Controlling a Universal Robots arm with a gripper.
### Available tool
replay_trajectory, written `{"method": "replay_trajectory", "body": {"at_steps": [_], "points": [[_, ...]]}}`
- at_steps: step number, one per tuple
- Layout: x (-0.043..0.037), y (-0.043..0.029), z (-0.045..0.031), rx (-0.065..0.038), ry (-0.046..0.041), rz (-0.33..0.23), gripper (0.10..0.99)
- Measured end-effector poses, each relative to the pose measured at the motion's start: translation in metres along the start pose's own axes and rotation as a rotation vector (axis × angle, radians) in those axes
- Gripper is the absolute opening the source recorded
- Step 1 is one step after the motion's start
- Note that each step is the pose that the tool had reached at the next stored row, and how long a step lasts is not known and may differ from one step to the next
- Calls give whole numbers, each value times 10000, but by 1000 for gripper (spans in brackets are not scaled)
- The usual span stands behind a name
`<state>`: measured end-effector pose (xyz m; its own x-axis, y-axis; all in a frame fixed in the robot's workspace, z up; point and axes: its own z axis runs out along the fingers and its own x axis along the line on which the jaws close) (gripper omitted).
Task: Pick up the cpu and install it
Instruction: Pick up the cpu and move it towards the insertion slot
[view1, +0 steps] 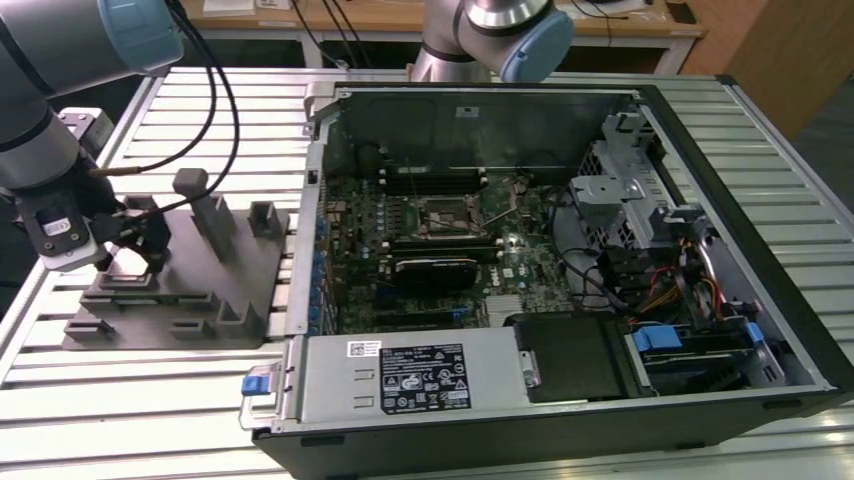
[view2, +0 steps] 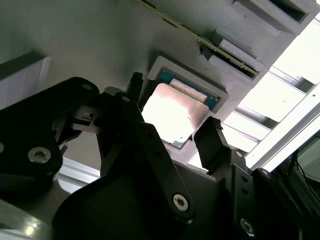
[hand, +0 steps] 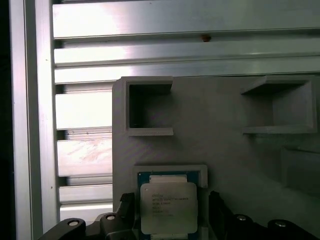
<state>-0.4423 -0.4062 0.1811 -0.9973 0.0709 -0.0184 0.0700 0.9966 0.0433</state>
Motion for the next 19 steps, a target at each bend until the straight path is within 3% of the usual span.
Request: {"method": "replay_trajectory", "body": {"at_steps": [3,4,18,19], "points": [[0,0,0,0,0,0,690],[0,0,0,0,0,0,620],[0,1,-19,0,1,0,604],[0,1,-19,0,0,0,541]]}}
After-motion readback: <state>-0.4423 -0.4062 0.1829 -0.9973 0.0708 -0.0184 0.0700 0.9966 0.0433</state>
